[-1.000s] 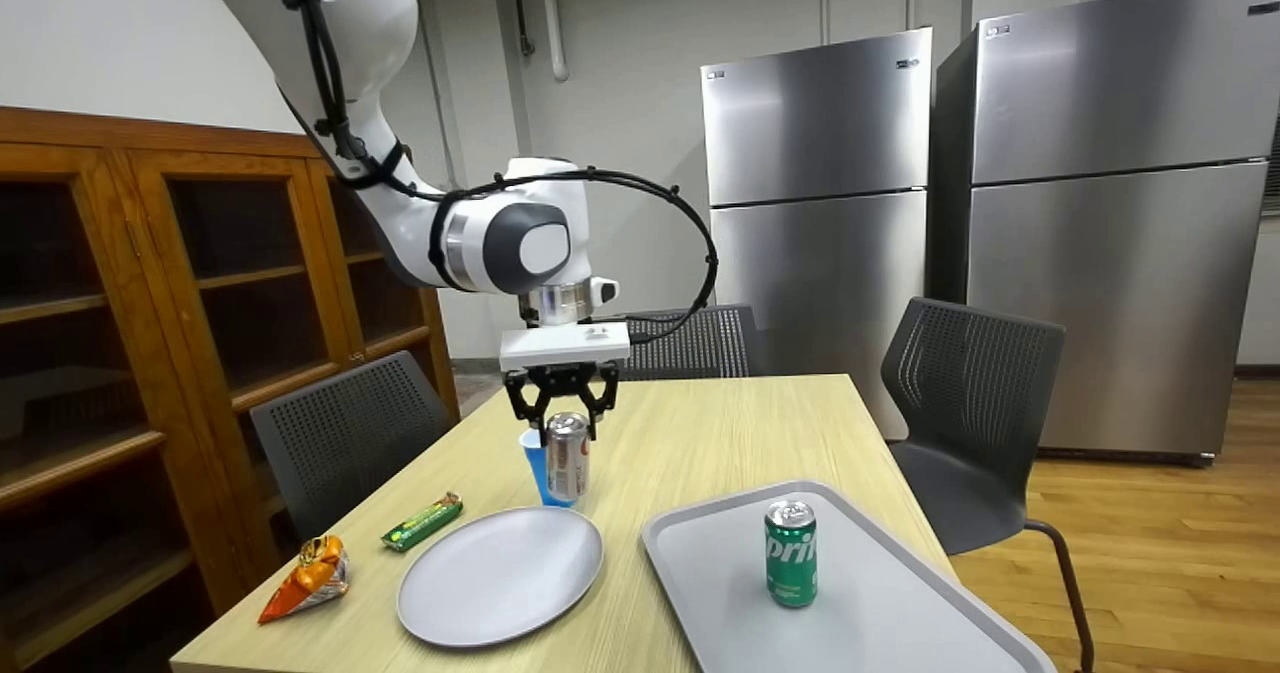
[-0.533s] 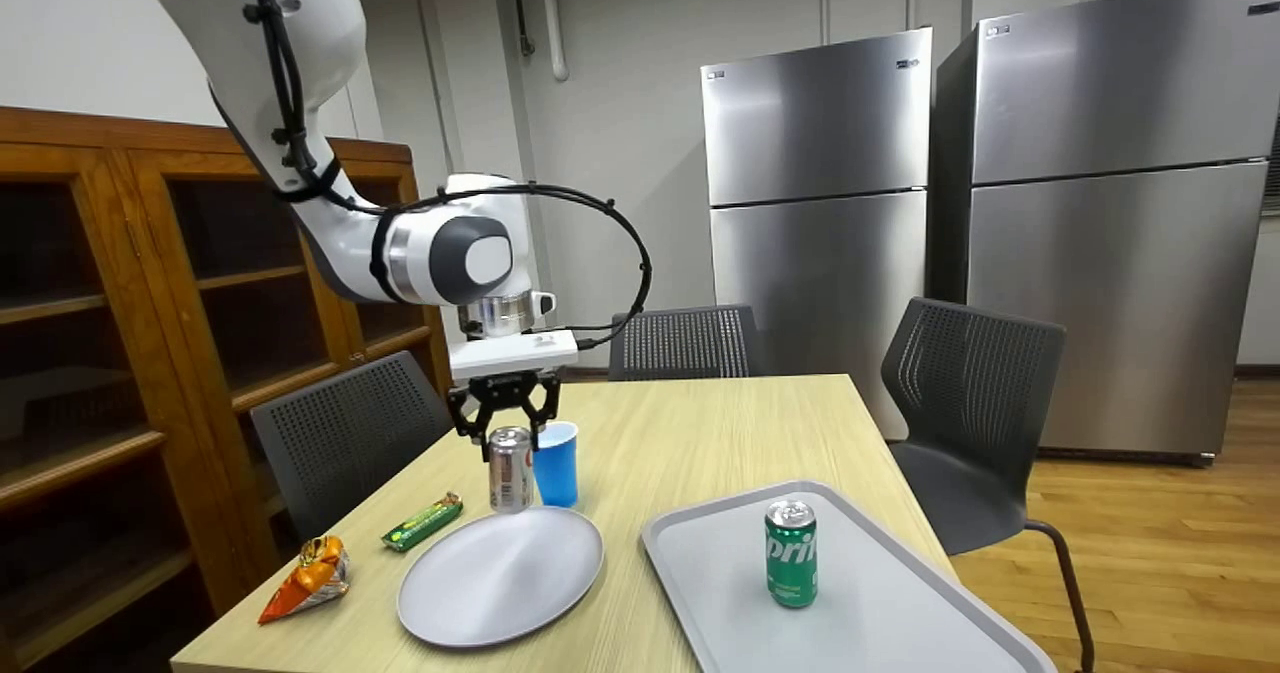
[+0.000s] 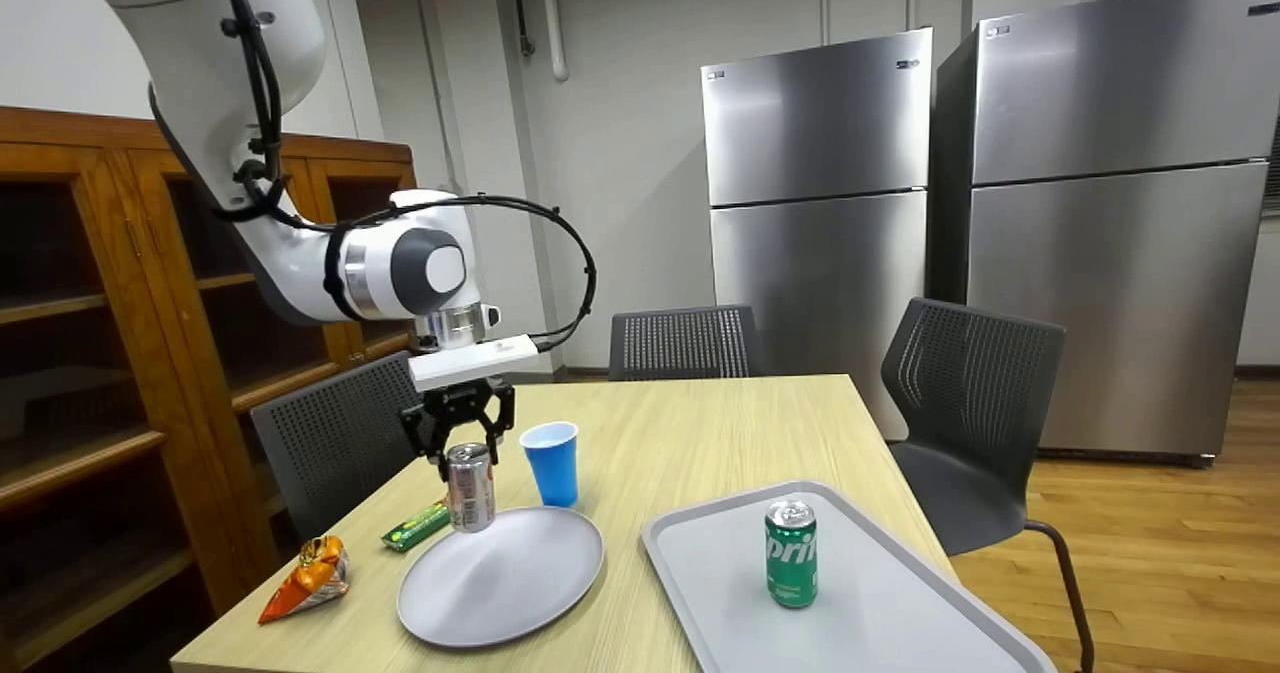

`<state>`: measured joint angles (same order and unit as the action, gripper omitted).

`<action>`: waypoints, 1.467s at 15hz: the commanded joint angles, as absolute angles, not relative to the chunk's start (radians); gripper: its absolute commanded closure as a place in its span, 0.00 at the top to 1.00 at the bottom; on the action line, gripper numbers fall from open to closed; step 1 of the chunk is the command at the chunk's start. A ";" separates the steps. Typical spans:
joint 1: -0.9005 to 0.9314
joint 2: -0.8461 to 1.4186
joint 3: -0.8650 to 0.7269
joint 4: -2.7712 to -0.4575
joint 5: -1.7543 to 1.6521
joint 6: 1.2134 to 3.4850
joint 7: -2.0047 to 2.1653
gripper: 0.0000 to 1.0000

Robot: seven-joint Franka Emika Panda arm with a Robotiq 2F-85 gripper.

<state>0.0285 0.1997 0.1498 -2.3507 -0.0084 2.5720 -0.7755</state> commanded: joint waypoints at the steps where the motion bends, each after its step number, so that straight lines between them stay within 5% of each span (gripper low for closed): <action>1: 0.037 0.194 0.150 -2.361 -0.053 2.574 -0.782 0.39; 22: 0.077 0.282 0.159 -2.360 -0.155 2.634 -0.717 0.39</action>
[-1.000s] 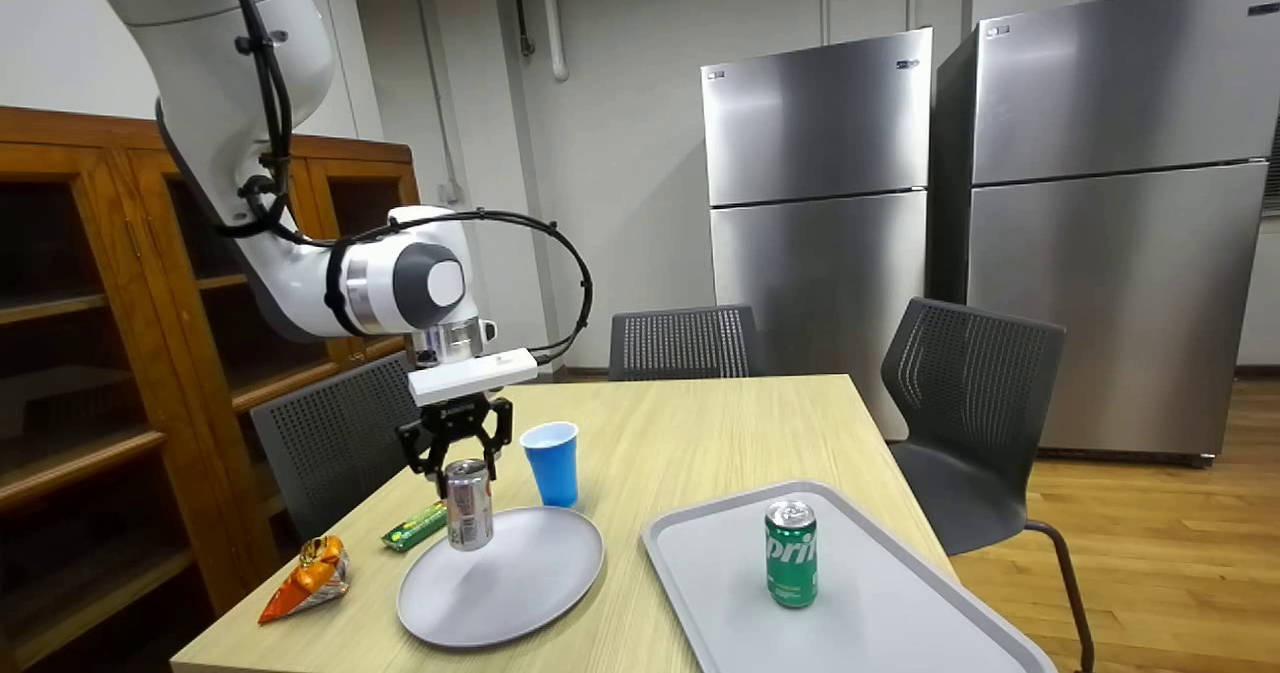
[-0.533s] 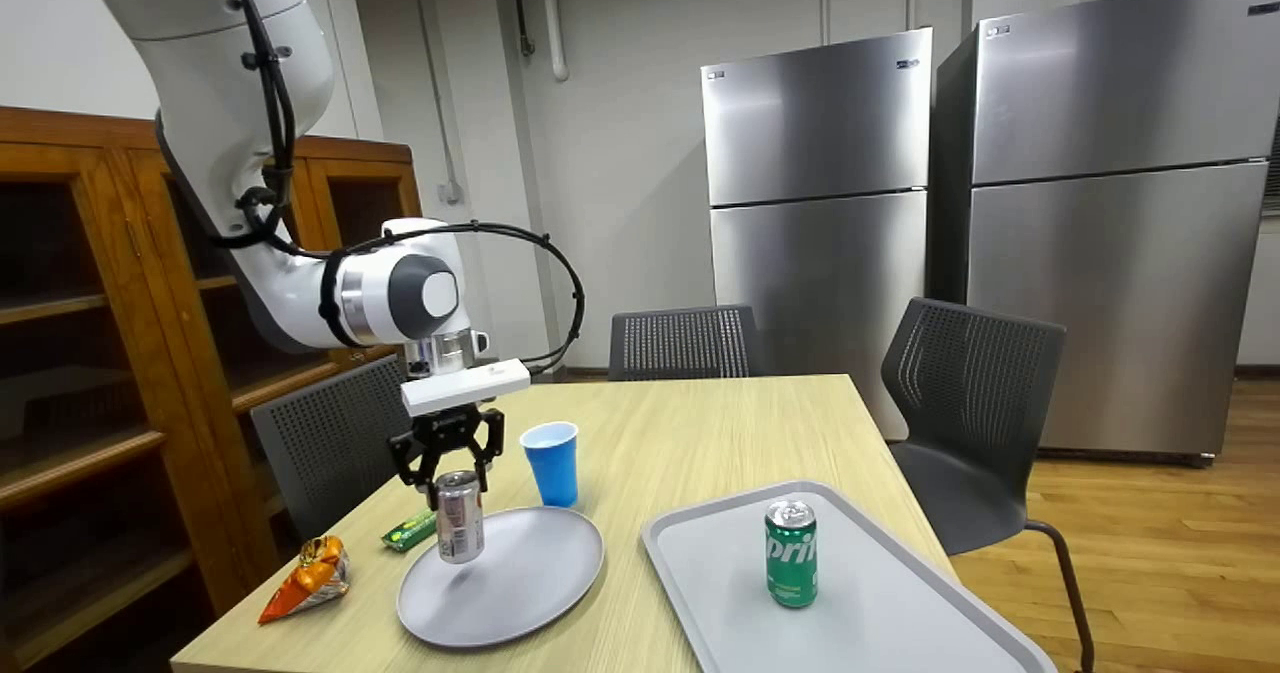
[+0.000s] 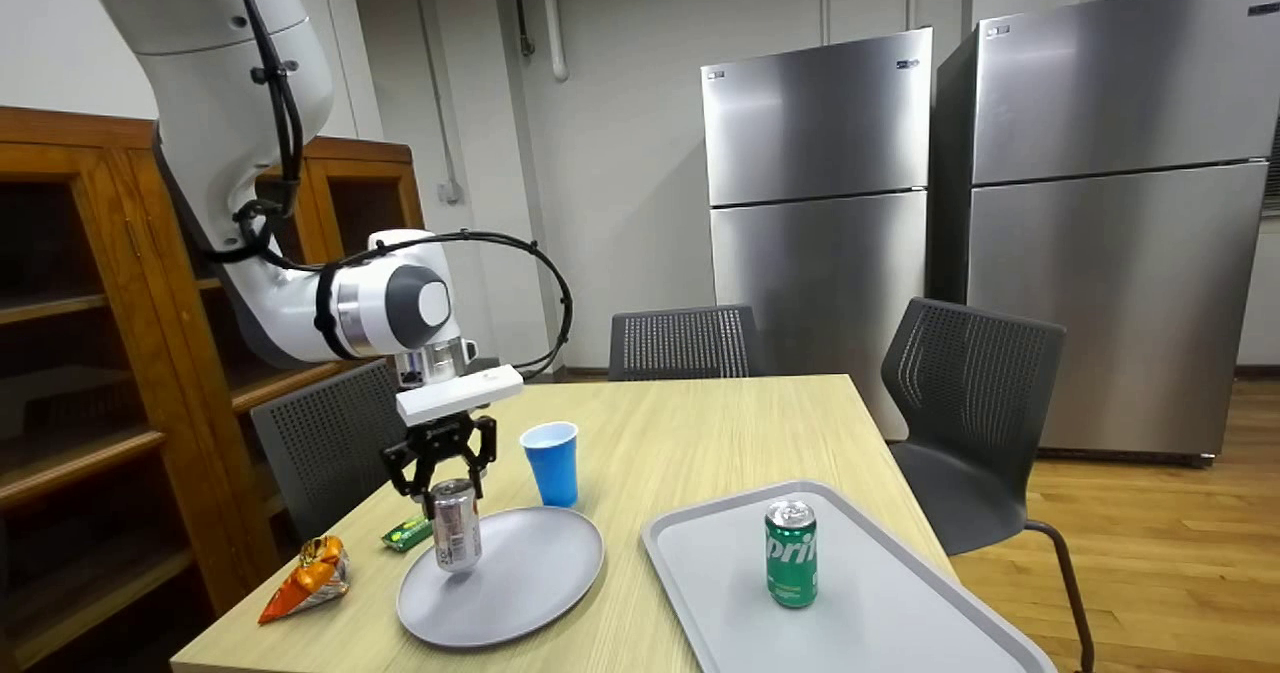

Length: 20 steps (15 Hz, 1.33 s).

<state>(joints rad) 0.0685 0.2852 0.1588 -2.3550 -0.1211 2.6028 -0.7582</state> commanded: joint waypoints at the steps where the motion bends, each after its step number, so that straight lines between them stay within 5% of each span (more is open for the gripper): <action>1: 0.078 0.288 0.158 -2.360 -0.159 2.646 -0.710 0.39; 13: 0.092 0.348 0.143 -2.338 -0.253 2.736 -0.587 0.39; 14: 0.092 0.346 0.142 -2.338 -0.261 2.730 -0.582 0.85; 17: 0.057 0.323 0.174 -2.327 -0.212 2.701 -0.617 1.00; 20: 0.023 0.282 0.201 -2.315 -0.160 2.671 -0.655 1.00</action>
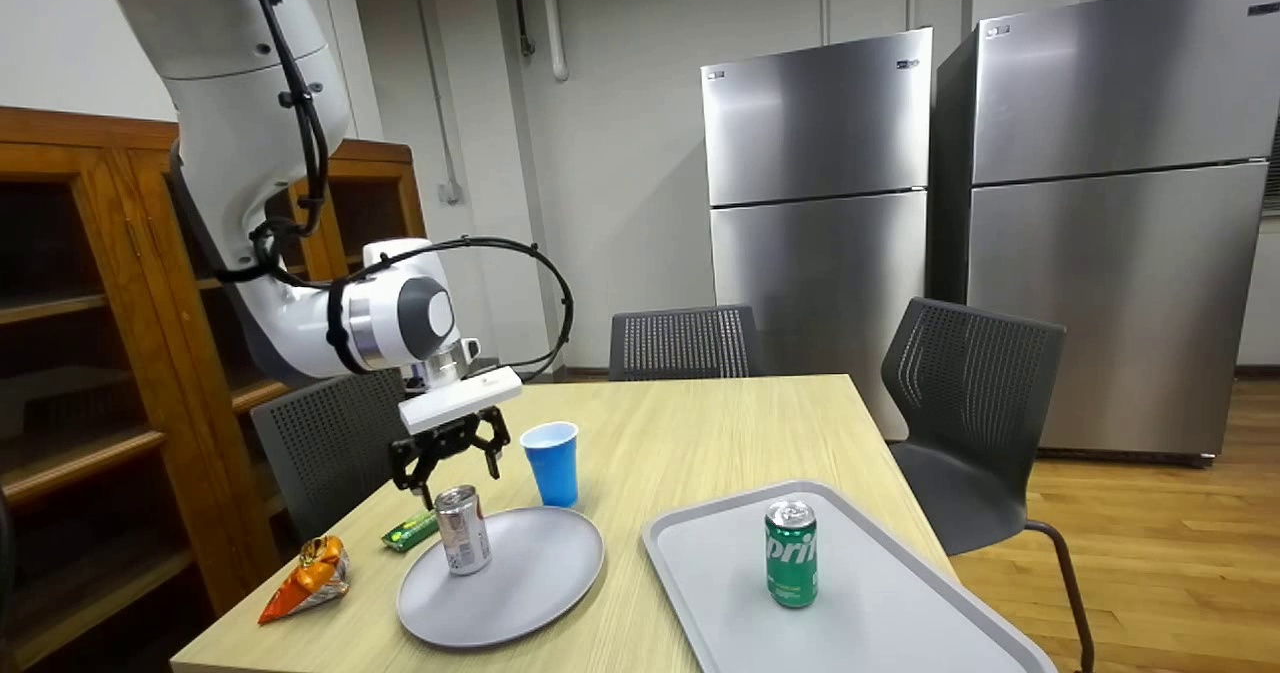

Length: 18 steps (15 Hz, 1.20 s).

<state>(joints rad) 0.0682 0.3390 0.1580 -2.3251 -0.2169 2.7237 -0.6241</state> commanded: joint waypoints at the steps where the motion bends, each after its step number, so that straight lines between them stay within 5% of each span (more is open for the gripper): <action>1: -0.001 0.260 0.222 -2.316 -0.113 2.656 -0.687 1.00; 8: -0.040 0.115 0.247 -2.300 0.201 2.508 -0.893 1.00; 18: -0.023 0.004 0.079 -2.312 0.135 2.503 -0.807 1.00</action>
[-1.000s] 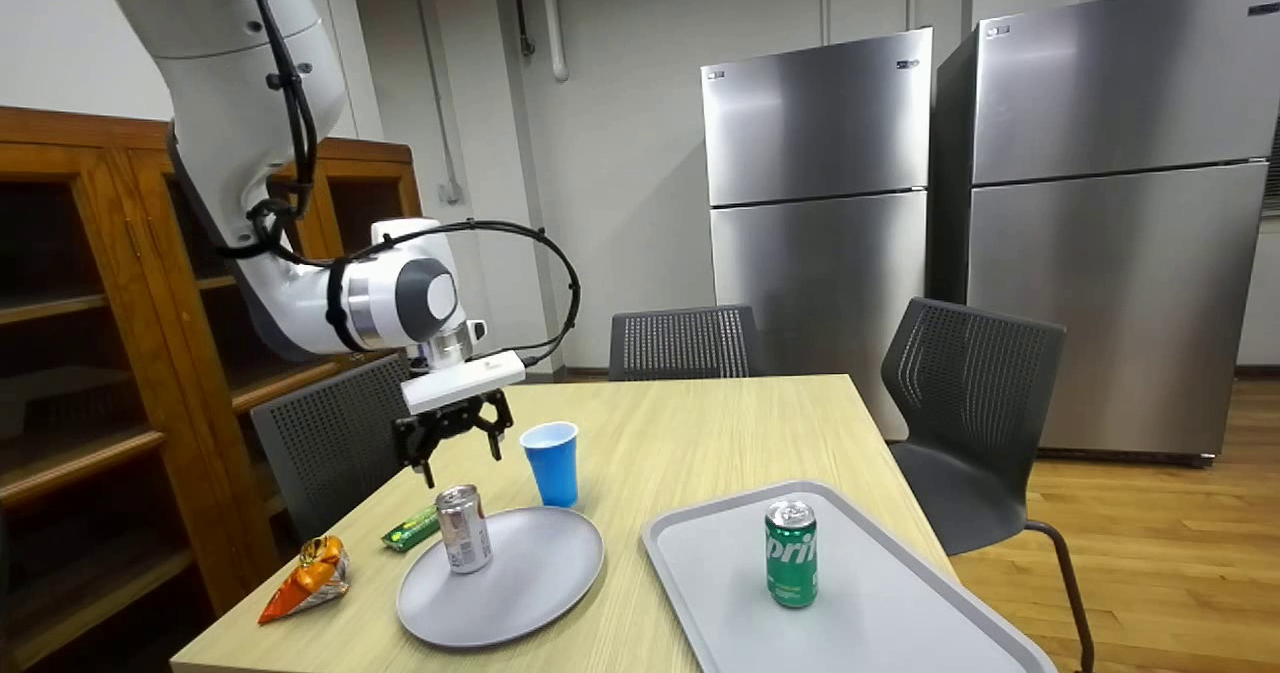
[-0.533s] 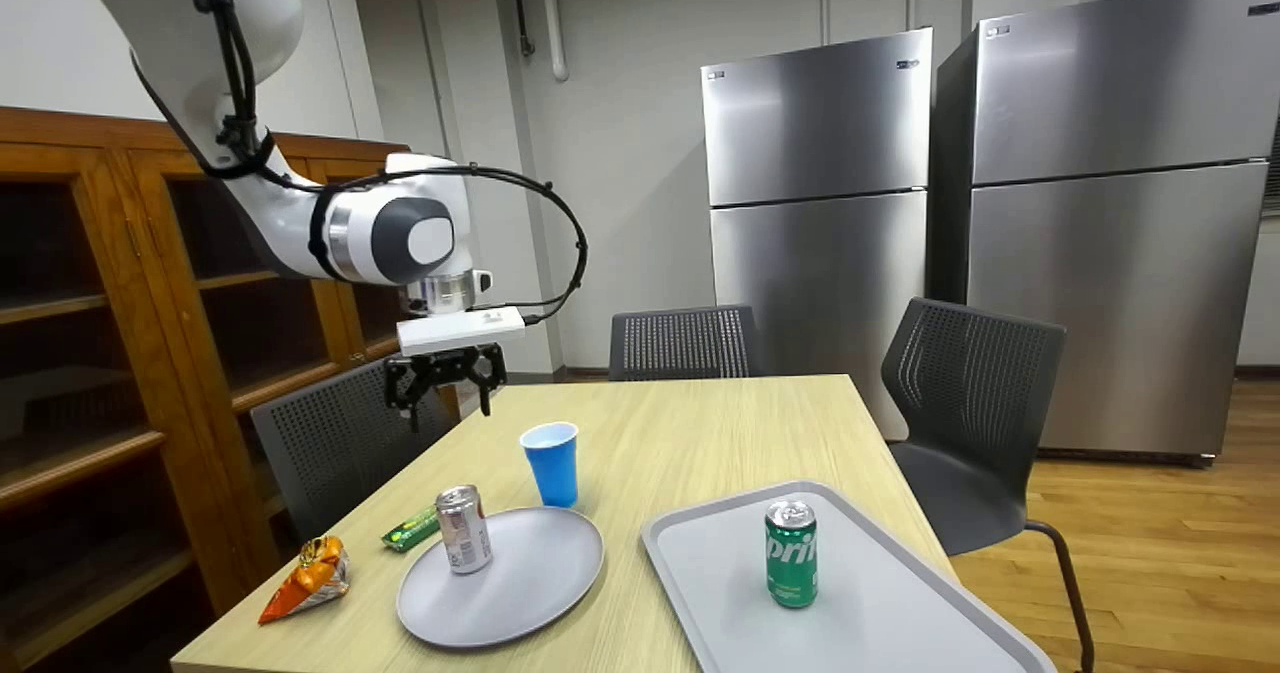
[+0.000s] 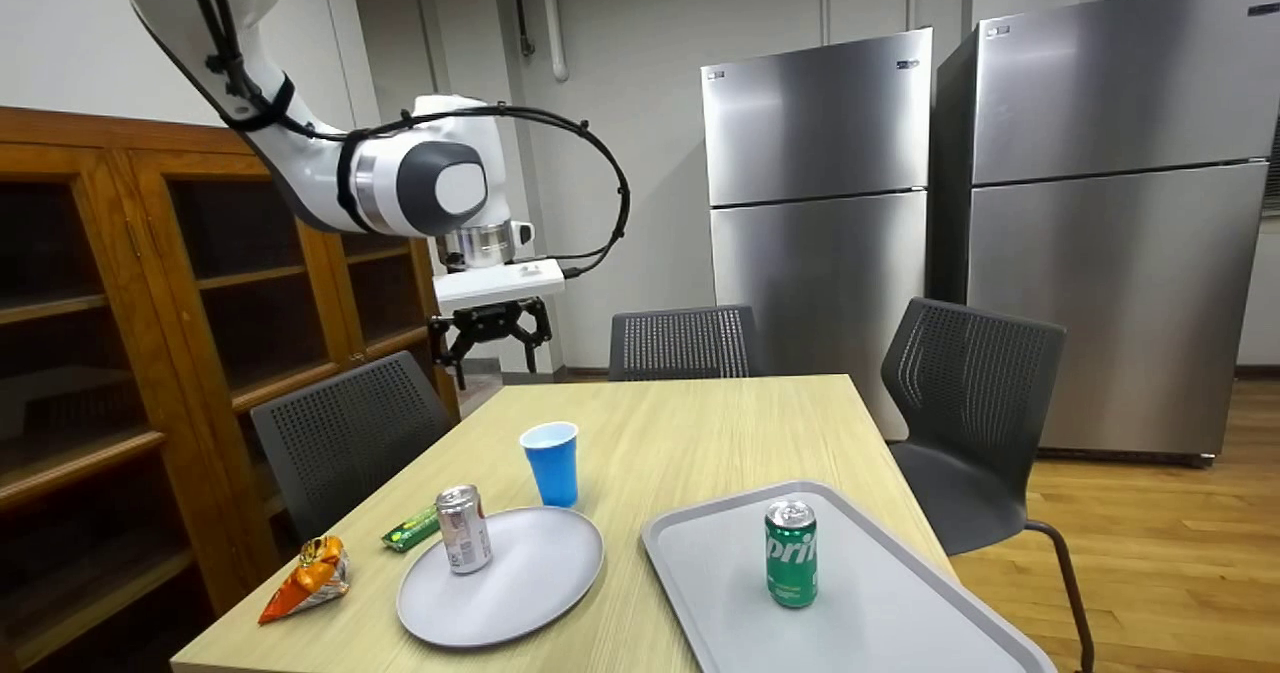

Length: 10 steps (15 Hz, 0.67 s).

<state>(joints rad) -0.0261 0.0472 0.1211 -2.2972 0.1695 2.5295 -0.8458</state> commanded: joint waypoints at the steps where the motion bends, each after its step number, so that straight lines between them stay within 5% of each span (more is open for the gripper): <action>1: -0.025 0.002 0.065 -2.310 0.124 2.501 -0.795 1.00; 10: -0.024 0.029 0.014 -2.297 0.127 2.541 -0.813 1.00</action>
<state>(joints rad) -0.0289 0.0296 0.0184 -2.2980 0.1288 2.5428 -0.8164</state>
